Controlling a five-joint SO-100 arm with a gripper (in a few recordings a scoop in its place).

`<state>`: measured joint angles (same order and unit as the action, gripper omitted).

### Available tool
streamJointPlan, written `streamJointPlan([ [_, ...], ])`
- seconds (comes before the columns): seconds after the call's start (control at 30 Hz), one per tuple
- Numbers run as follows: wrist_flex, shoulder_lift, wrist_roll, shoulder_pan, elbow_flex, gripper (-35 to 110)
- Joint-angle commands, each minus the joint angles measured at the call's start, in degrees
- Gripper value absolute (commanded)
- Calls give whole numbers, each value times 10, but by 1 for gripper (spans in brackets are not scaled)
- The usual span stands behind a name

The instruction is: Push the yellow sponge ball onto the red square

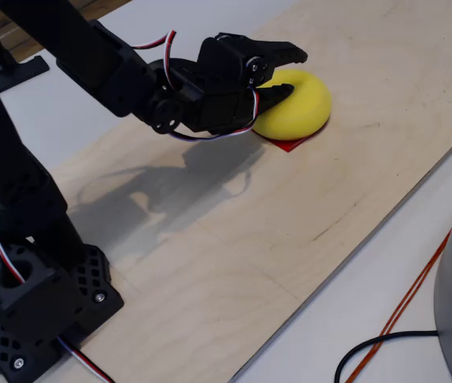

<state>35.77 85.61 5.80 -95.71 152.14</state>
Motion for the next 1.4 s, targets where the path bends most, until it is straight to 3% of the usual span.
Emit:
streamJointPlan([
  [0.0,9,34,8,-16,9,15],
  [0.4,5,112,6,11,12,14],
  [0.83,4,-28,42,19,-91,16],
  [1.13,2,-37,5,12,-125,15],
  [1.37,-59,-48,12,9,-175,17],
])
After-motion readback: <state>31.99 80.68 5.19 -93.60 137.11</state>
